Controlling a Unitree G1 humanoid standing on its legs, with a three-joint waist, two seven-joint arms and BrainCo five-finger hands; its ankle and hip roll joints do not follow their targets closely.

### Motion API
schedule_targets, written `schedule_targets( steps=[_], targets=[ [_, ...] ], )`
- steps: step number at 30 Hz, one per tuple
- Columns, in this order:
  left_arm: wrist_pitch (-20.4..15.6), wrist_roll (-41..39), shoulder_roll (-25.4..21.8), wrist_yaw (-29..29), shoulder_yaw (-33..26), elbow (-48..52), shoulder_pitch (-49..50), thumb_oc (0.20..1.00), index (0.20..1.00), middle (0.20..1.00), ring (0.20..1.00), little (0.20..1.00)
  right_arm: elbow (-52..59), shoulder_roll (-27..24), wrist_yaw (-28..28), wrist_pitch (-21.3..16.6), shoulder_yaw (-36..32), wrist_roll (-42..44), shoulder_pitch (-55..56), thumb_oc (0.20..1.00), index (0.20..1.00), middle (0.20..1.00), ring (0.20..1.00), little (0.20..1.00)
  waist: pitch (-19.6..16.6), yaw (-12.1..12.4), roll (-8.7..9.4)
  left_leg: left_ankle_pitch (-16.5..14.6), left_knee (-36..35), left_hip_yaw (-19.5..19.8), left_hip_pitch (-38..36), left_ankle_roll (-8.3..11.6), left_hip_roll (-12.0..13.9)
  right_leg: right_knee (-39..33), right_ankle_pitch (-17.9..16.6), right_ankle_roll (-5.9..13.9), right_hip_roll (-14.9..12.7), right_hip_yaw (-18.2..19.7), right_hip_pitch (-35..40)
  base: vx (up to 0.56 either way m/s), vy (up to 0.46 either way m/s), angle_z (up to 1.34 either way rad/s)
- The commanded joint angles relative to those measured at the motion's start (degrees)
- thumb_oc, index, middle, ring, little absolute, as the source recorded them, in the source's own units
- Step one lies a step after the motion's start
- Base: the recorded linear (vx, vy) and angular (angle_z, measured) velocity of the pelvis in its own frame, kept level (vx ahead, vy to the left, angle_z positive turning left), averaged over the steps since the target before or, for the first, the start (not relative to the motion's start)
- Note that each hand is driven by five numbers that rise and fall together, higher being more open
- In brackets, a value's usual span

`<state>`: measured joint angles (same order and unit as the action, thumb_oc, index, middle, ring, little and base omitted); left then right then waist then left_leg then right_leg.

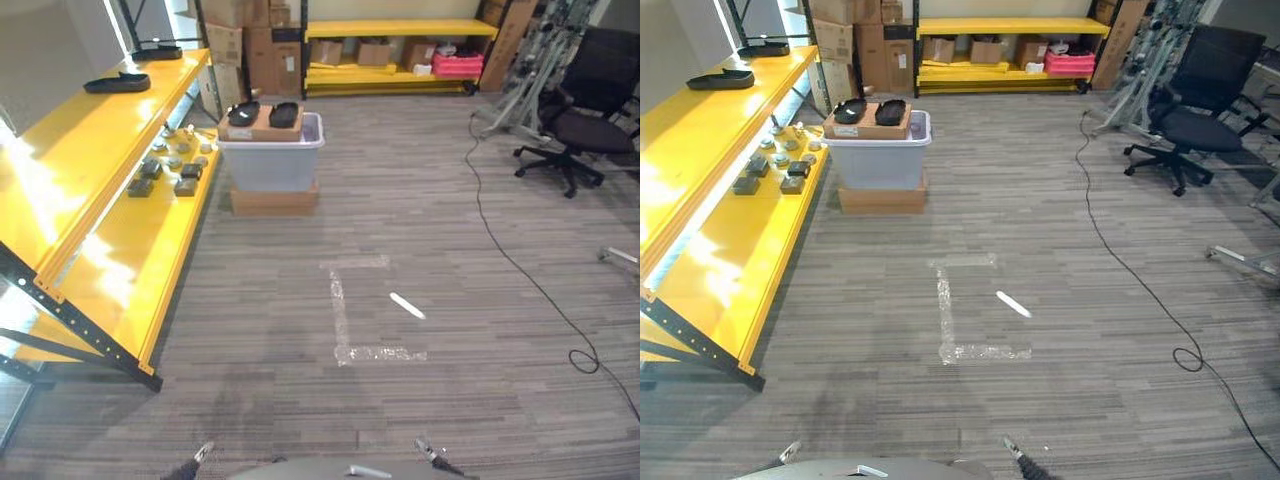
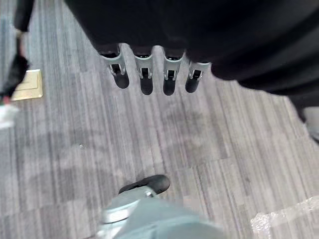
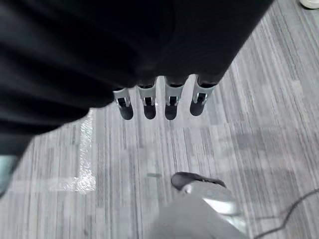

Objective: Move parts from the plastic box to the shelf.

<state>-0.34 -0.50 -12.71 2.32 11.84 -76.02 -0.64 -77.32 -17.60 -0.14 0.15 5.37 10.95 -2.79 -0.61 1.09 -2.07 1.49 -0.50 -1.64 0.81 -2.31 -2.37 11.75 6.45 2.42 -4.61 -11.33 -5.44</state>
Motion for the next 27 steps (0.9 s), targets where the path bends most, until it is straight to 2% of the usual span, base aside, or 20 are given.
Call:
schedule_targets(
  steps=[1,5,8,16,27],
  targets=[
    [-0.69,-1.35,-0.49,-0.17,-1.7,-3.13,-4.41,1.0,1.0,1.0,1.0,1.0,-3.14,-1.89,-0.68,-0.84,-0.53,0.26,-3.57,1.0,1.0,1.0,1.0,1.0,3.12,0.34,0.36,-3.53,-4.5,6.24,-5.46,4.88,3.52,-16.69,-5.96,6.22,-3.75,0.61,11.95,0.0,-0.03,0.09],
    [-0.88,-4.58,0.34,-0.41,-4.2,-4.44,-3.33,1.0,1.0,1.0,1.0,1.0,-1.4,-1.46,-0.43,-1.6,-2.48,4.63,-3.5,1.0,1.0,1.0,1.0,1.0,2.71,-0.16,0.44,-3.79,-4.5,5.65,-5.97,5.01,3.87,-16.75,-5.63,6.03,-3.5,1.1,12.27,0.02,-0.02,-0.05],
    [-1.5,-2.87,0.4,1.21,-3.36,-3.25,-3.44,1.0,1.0,1.0,1.0,1.0,-2.11,-0.73,1.03,-1.48,-2.39,6.81,-2.94,1.0,1.0,1.0,1.0,1.0,2.69,0.02,0.79,-3.8,-4.5,5.86,-6.06,5.09,3.97,-16.75,-5.62,5.87,-3.37,0.91,12.42,0.0,-0.013,-0.06],
    [-2.67,-2.13,-0.04,3.86,-3.29,-0.83,-3.05,1.0,1.0,1.0,1.0,1.0,-4.2,0.32,-0.18,-1.51,-1.57,5.44,-2.51,1.0,1.0,1.0,1.0,1.0,3.18,1.2,2.12,-3.28,-4.5,7.1,-5.18,5.17,3.9,-16.75,-5.65,5.86,-3.33,-0.34,12.49,-0.01,-0.01,0.03],
    [-2.85,-2.17,-0.33,3.98,-3.5,-2.3,-2.56,1.0,1.0,1.0,1.0,1.0,-2.59,1.05,-1.08,-2.03,1.41,1.83,-3.02,1.0,1.0,1.0,1.0,1.0,2.79,1.55,2.66,-3.39,-4.5,7.45,-5.14,4.96,3.5,-16.75,-5.81,6.01,-3.61,-1.06,12.85,0.0,0.014,0.07]
  ],
)
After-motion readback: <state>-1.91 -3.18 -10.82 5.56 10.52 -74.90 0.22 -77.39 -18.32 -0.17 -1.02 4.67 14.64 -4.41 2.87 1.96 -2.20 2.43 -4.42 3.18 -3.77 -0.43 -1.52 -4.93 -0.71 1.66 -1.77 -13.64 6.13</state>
